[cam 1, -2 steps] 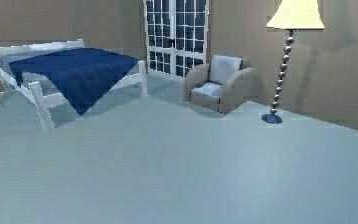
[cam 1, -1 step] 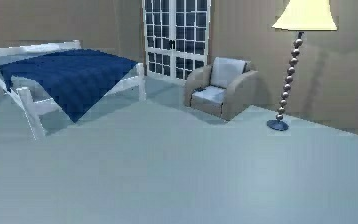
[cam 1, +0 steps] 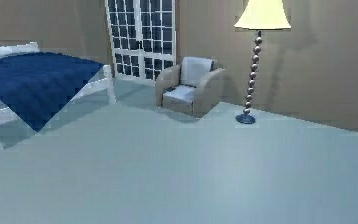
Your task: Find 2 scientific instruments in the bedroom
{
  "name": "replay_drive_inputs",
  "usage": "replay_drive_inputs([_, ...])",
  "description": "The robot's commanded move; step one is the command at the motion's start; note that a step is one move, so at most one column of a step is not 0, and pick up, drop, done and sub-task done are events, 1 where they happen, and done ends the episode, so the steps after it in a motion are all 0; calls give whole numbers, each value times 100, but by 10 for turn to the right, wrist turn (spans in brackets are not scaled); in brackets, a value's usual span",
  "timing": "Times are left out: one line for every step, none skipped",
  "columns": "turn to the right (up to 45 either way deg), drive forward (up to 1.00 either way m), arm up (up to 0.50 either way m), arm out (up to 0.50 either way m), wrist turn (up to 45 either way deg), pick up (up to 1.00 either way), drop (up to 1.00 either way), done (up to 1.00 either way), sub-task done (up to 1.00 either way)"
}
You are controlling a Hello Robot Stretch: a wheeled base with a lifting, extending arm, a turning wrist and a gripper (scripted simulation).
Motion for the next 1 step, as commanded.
replay_drive_inputs([0,100,0,0,0,0,0,0,0])
